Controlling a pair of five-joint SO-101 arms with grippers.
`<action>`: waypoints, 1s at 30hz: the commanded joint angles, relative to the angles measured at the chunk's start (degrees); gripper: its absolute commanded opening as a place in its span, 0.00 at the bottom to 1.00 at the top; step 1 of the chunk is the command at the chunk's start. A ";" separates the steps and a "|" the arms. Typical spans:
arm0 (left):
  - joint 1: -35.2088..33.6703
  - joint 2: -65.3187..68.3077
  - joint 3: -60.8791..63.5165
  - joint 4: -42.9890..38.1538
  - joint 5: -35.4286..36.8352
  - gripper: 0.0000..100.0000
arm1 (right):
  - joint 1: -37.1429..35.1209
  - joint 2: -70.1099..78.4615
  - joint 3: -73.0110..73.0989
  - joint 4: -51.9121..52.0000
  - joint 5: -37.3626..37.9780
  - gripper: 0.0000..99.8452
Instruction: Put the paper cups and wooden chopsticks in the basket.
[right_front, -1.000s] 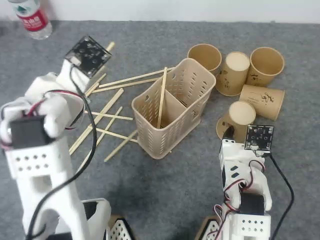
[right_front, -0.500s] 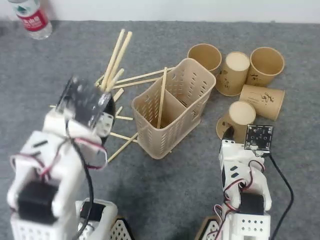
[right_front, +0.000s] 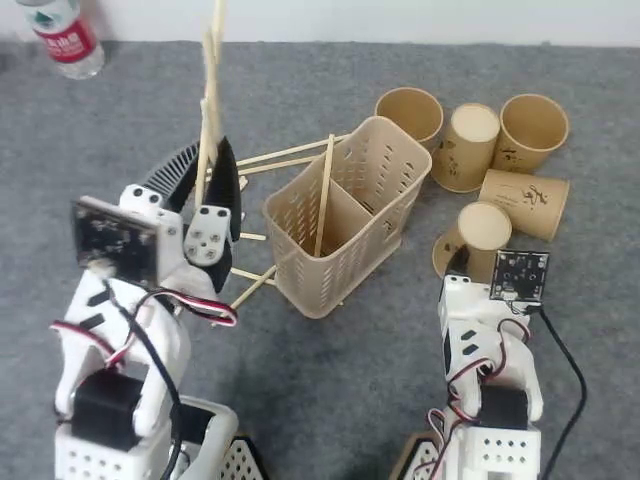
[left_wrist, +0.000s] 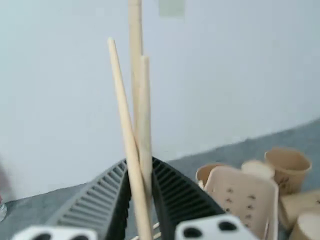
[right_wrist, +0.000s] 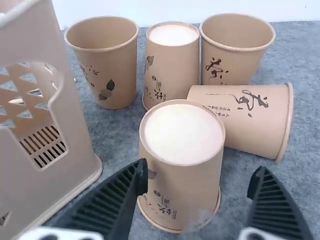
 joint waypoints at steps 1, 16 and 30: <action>3.60 0.00 -1.27 -4.13 4.57 0.01 | 0.31 -0.75 0.79 -1.27 -0.53 0.32; 15.21 14.86 -8.31 -13.36 8.00 0.01 | 0.48 -0.75 0.79 -1.27 -0.53 0.32; 17.58 17.14 6.29 -26.29 8.26 0.01 | 0.40 -0.75 0.79 -1.36 2.55 0.32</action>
